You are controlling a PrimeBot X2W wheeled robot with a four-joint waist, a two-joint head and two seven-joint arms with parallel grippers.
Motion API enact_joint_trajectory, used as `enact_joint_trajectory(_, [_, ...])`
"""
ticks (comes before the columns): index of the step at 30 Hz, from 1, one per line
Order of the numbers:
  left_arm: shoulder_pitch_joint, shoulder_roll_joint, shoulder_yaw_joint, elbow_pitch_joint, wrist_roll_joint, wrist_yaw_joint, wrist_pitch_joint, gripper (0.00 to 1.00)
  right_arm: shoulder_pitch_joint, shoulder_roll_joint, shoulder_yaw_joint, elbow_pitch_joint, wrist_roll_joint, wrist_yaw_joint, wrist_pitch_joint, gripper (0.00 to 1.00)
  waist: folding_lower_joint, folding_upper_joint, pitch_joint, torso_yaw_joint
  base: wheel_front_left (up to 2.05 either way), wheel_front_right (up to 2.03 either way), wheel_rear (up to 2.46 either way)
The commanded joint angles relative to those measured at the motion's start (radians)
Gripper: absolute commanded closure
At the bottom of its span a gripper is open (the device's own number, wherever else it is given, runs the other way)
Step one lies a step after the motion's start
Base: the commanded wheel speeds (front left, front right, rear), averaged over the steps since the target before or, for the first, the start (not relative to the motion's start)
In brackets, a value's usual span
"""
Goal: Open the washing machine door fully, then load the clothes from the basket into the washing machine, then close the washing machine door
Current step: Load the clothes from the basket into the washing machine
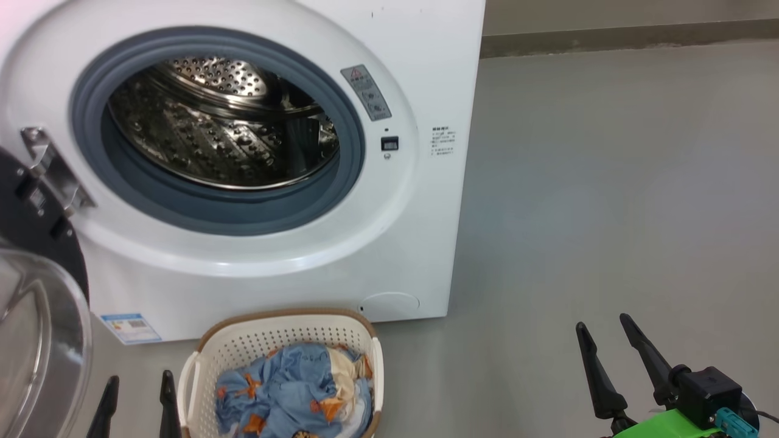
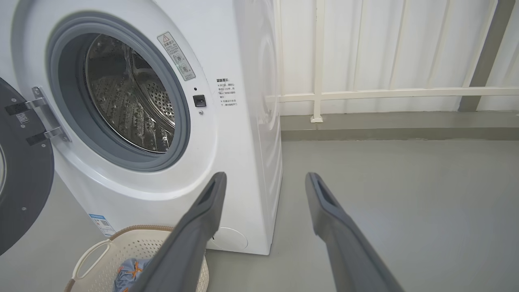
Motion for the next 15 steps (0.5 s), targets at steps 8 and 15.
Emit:
enact_joint_trajectory(8, [-0.033, 0.012, 0.032, -0.030, 0.000, 0.011, -0.005, 0.00, -0.010, -0.007, 0.020, -0.022, 0.014, 0.002, -0.006, 0.00, -0.0001, 0.0000, 0.006, -0.001, 0.94, -0.94, 0.00])
enact_joint_trajectory(15, [-0.032, 0.012, 0.027, -0.030, -0.011, 0.008, -0.005, 0.00, -0.010, -0.005, 0.020, -0.020, 0.015, 0.002, -0.006, 0.00, -0.0001, 0.0000, 0.007, -0.002, 0.08, -0.08, 0.00])
